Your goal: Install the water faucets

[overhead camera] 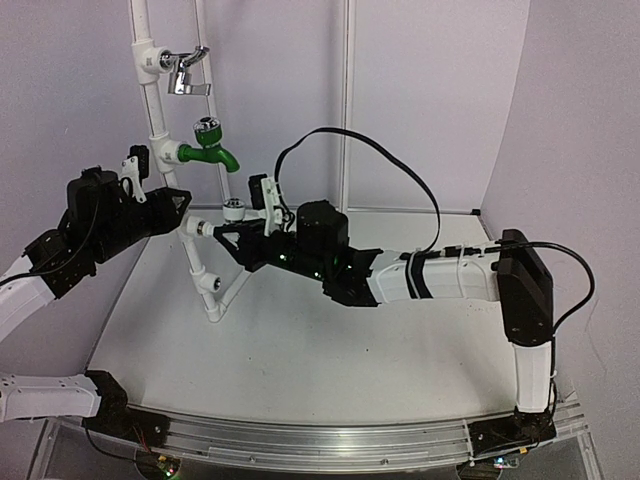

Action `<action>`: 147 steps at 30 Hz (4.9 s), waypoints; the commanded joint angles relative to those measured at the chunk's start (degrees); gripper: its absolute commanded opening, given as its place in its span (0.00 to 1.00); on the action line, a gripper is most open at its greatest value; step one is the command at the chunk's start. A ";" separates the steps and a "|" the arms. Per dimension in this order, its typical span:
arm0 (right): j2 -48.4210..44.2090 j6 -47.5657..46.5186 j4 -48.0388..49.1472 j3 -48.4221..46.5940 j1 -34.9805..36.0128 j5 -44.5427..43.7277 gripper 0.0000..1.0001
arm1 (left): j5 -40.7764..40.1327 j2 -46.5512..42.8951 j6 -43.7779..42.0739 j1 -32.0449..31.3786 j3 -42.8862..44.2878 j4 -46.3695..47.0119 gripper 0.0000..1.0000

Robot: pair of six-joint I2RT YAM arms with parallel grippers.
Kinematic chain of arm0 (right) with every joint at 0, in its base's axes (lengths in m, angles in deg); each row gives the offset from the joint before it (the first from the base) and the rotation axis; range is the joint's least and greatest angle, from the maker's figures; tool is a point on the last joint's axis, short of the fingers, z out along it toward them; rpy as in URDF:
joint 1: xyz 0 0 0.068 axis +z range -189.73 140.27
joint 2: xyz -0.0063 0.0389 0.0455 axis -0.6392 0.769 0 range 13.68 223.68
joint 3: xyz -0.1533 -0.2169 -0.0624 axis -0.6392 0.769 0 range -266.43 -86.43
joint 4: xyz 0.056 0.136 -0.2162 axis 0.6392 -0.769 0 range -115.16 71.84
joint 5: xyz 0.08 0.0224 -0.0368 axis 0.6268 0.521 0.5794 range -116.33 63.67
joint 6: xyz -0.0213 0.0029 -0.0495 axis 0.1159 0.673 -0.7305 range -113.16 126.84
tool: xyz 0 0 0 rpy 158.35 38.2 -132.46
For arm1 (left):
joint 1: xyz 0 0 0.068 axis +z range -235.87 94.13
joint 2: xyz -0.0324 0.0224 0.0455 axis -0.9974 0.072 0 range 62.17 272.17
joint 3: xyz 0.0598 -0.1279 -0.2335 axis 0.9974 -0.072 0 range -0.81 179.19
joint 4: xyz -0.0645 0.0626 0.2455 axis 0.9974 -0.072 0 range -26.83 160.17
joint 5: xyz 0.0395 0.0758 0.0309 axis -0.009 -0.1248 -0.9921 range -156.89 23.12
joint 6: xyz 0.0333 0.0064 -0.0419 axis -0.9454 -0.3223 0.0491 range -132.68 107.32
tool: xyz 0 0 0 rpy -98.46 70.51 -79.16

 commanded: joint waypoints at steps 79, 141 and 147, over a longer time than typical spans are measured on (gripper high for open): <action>-4.42 91.91 -2.75 -6.83 -0.92 1.22 0.09 | -7.99 -1.53 3.69 -11.23 -10.45 8.32 0.00; -9.32 -76.52 -7.18 6.09 -8.35 22.69 0.69 | -4.72 -1.10 8.17 -11.17 -1.30 -1.13 0.00; -7.86 -74.24 -5.30 4.74 -8.33 23.37 0.54 | -4.54 -1.10 8.05 -11.14 -1.45 -1.14 0.00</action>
